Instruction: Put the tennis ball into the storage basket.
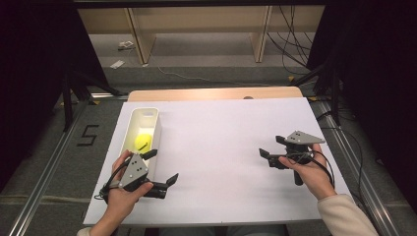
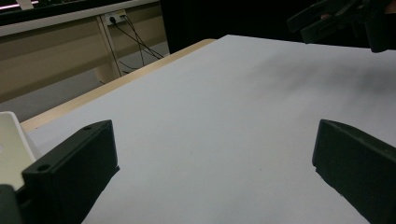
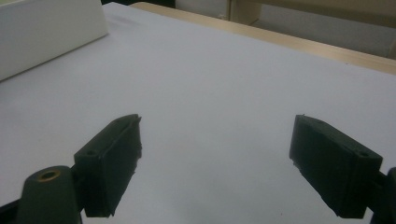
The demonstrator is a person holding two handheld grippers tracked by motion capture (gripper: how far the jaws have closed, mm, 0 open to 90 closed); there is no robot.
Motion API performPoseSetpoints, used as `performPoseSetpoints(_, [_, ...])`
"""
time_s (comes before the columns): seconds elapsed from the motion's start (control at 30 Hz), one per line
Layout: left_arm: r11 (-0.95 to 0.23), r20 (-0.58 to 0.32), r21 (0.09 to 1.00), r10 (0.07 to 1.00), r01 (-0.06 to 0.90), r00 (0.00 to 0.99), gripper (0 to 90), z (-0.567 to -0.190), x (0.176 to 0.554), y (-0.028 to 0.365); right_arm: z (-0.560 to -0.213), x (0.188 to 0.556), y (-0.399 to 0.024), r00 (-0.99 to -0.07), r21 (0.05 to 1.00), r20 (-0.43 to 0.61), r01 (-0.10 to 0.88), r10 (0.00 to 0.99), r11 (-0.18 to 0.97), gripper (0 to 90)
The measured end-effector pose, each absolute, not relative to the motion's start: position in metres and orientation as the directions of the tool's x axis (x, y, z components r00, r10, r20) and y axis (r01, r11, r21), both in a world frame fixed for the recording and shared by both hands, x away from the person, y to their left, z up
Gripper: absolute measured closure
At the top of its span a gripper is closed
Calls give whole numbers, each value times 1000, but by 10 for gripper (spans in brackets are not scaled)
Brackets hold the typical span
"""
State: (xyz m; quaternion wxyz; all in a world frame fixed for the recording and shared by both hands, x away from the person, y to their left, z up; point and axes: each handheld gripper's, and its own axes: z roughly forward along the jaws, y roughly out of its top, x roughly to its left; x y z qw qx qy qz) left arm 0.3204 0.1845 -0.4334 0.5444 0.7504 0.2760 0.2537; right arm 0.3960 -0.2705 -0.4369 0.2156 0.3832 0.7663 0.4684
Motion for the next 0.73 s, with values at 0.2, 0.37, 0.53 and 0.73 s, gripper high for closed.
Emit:
performPoseSetpoints(0.2, [-255, 80, 957, 690, 138, 719, 0, -434, 321, 185, -439, 388, -273, -622, 885, 37, 383, 782, 263, 173])
performPoseSetpoints(0.37, [-255, 79, 957, 689, 139, 721, 0, -434, 321, 184, -441, 383, -275, -626, 886, 43, 384, 778, 261, 171])
performPoseSetpoints(0.53, [-254, 79, 957, 689, 138, 720, 0, -433, 321, 185, -440, 380, -275, -630, 886, 44, 383, 775, 260, 170])
performPoseSetpoints(0.73, [-253, 77, 958, 688, 139, 721, 0, -434, 321, 184, -440, 376, -275, -639, 889, 45, 376, 768, 260, 169])
